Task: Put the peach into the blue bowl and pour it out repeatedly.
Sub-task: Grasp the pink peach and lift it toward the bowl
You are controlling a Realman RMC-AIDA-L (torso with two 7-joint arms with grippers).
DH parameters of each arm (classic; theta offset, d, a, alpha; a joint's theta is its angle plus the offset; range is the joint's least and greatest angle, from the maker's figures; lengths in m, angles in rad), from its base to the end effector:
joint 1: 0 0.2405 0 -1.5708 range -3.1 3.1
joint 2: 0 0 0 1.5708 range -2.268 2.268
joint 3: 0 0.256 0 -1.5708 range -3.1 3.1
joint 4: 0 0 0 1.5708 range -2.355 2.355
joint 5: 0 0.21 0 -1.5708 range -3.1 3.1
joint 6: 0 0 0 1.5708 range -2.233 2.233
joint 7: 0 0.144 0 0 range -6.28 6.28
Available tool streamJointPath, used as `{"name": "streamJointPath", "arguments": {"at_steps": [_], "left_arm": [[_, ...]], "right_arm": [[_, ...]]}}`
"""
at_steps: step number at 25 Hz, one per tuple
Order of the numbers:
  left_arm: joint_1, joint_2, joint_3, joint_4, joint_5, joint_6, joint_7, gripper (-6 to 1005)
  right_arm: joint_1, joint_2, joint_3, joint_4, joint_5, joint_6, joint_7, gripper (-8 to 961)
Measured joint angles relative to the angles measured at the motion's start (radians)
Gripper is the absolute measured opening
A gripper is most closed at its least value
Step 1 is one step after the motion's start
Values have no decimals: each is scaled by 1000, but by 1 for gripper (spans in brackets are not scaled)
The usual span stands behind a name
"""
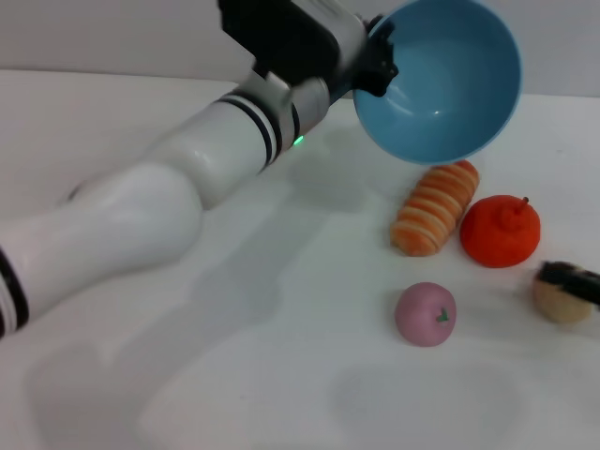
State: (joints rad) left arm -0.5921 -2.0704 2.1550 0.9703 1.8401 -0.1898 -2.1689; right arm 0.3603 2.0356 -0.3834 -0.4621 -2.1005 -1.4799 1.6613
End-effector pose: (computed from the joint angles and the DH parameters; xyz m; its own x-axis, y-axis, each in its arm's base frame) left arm -0.1260 0.3977 -0.0976 0.9085 0.0450 0.4153 0.3690 -0.5528 -0.7472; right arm 0.3572 0.2710 0.0091 0.2856 -0.7091 -0.6447 -0.9208 -0.3895 0.0205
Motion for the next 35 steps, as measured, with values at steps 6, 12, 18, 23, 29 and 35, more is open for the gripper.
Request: {"name": "streamJointPath", "arguments": {"at_steps": [6, 12, 18, 23, 29, 35], "left_arm": [[-53, 5, -89, -85, -78, 200, -373, 0], [-14, 3, -97, -86, -81, 217, -399, -1], [1, 2, -88, -86, -83, 219, -401, -1], [1, 1, -82, -86, -84, 219, -401, 0], [-2, 1, -81, -86, -85, 214, -401, 0], [-7, 3, -81, -95, -85, 214, -400, 0]], "right_arm": [[155, 30, -101, 33, -118, 117, 8, 410], [216, 35, -227, 110, -121, 236, 10, 404], [246, 40, -302, 163, -116, 326, 11, 398], [264, 41, -307, 186, -113, 354, 8, 393], [268, 42, -308, 187, -113, 351, 6, 387], [269, 41, -308, 179, -111, 351, 4, 226]]}}
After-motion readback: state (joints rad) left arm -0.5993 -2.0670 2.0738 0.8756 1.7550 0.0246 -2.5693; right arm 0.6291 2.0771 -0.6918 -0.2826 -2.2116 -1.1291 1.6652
